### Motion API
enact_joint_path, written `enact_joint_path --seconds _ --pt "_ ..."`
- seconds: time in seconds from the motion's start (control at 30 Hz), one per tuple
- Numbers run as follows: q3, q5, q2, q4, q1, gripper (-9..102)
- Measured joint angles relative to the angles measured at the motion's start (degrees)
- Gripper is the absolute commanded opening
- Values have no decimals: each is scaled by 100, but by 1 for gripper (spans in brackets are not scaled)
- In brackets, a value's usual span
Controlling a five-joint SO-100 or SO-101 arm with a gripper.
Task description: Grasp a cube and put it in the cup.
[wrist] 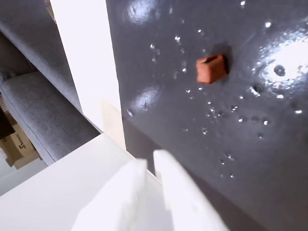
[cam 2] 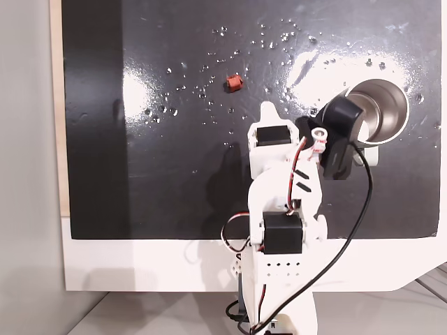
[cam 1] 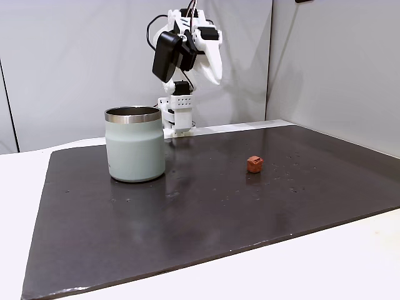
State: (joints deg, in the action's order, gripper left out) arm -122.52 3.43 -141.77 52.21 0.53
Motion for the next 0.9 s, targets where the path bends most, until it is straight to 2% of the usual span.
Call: enact_joint_path --seconds 0.4,0.9 --pt "2733 -202 2505 1450 53 0" --pt "3911 -536 3779 2540 800 0"
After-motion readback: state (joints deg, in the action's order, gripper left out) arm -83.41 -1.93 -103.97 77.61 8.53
